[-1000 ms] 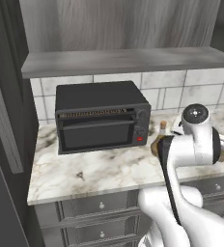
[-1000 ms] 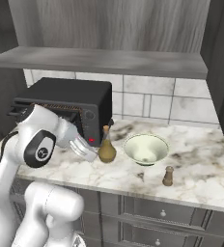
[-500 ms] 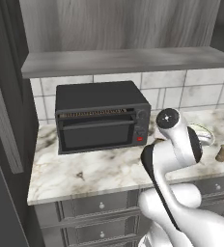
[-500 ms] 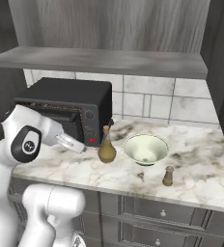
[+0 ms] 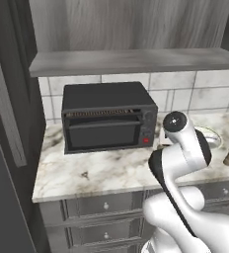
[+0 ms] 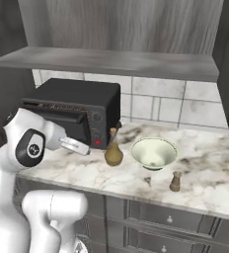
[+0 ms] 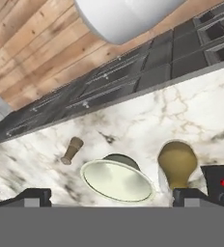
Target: Retrieve the bottle and the shaker from the cabinet and place them next to the mixing bowl on the counter. Then add garlic from the fridge to the mixing bowl.
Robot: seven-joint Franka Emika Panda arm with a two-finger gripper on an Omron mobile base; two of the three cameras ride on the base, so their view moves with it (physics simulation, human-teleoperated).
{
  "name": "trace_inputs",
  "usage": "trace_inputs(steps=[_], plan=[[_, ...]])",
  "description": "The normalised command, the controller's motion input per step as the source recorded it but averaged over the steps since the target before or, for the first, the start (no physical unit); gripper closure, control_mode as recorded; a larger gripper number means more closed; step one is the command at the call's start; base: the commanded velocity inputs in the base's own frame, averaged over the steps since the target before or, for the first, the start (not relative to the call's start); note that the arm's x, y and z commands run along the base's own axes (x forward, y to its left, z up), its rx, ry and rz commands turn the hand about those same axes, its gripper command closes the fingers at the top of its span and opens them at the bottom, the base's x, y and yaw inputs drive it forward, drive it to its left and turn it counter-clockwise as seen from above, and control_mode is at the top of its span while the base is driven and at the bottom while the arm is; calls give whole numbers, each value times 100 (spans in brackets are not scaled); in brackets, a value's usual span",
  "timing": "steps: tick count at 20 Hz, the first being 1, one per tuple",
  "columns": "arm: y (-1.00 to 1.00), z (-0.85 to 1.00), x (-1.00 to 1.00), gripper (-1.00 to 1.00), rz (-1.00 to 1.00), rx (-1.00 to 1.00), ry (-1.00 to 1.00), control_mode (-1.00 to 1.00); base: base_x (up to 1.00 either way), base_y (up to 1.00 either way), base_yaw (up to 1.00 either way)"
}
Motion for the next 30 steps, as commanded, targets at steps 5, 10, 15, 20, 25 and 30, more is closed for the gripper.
trace_inputs(steps=[5, 10, 15, 20, 25, 30], plan=[[0, 0, 0, -100, 0, 0, 0, 100, -68, -18, 33], [0, 0, 0, -100, 0, 0, 0, 100, -78, 0, 31], [0, 0, 0, -100, 0, 0, 0, 100, -68, 28, 31], [0, 0, 0, -100, 0, 0, 0, 100, -33, 54, 36], [0, 0, 0, -100, 0, 0, 0, 100, -27, 74, 36], [0, 0, 0, -100, 0, 0, 0, 100, -7, 76, 22]])
